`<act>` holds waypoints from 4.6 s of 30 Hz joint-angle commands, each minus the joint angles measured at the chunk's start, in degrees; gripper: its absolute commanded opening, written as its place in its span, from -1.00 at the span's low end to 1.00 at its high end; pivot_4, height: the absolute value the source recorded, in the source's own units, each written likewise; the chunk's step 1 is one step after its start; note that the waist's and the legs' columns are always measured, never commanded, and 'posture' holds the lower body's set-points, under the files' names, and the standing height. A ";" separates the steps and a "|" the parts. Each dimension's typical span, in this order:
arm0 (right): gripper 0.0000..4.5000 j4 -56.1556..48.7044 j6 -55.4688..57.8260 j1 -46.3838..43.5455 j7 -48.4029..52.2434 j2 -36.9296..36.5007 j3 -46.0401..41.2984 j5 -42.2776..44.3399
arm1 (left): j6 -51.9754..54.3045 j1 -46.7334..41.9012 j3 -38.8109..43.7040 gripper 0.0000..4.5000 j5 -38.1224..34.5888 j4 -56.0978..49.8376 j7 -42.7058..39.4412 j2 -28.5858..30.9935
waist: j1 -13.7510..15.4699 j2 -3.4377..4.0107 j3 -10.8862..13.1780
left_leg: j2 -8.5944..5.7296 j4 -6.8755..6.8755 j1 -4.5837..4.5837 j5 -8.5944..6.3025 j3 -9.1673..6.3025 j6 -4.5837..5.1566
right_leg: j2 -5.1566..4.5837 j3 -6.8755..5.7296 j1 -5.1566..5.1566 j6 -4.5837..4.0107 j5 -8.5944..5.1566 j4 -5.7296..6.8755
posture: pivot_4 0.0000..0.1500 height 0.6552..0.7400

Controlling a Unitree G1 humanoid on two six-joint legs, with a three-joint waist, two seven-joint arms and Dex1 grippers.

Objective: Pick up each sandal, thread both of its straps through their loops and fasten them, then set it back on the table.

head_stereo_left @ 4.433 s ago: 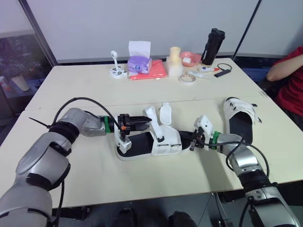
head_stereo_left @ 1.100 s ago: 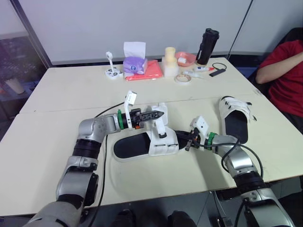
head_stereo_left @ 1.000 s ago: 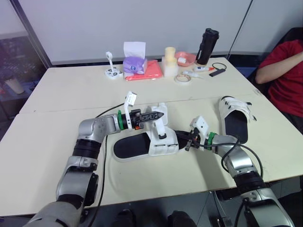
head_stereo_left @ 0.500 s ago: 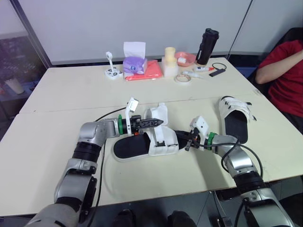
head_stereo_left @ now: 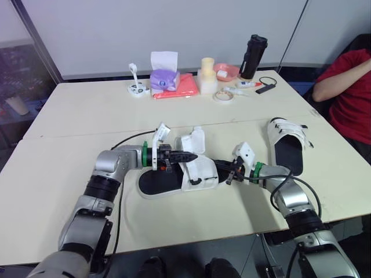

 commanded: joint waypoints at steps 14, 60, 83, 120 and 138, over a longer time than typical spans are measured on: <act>-1.00 2.57 1.85 2.27 -0.97 0.75 1.90 -2.14 | -2.40 1.21 -5.81 -0.97 3.63 -6.08 -4.87 -0.08 | -0.02 0.00 0.00 | 0.01 -0.04 0.01 0.00 0.00 0.00 | 0.00 0.01 -0.01 0.00 0.00 -0.01 | 1.00 1.00; -1.00 5.29 0.38 0.57 0.72 1.60 2.50 -3.08 | 2.18 22.70 -5.05 0.98 -1.85 -34.59 10.70 7.87 | 0.01 -0.12 -0.06 | 0.14 -0.75 0.67 0.00 0.03 -0.02 | -0.02 0.16 0.45 -0.15 0.07 -0.65 | 1.00 1.00; -1.00 5.81 0.43 0.36 -0.04 1.90 2.44 -3.08 | -0.53 16.56 -9.85 0.88 1.80 -24.07 7.38 3.75 | 0.12 -0.15 -0.08 | 0.12 -0.74 0.69 0.00 0.03 -0.02 | -0.02 0.15 0.50 -0.14 0.07 -0.67 | 1.00 1.00; -1.00 6.65 0.13 0.21 0.23 1.46 2.45 -3.41 | 13.09 17.89 -5.53 -0.96 -16.63 -42.38 -1.33 10.00 | -0.08 -0.18 -0.05 | 0.18 -0.90 0.66 -0.01 0.08 -0.02 | -0.02 0.19 0.39 -0.15 0.06 -0.76 | 1.00 1.00; -1.00 6.36 0.01 0.57 0.31 1.42 2.72 -3.53 | 6.08 20.40 -13.95 -0.96 -6.96 -37.50 -0.41 9.75 | 0.06 -0.20 -0.06 | 0.17 -0.89 0.66 -0.01 0.09 -0.02 | -0.03 0.20 0.42 -0.17 0.06 -0.79 | 1.00 1.00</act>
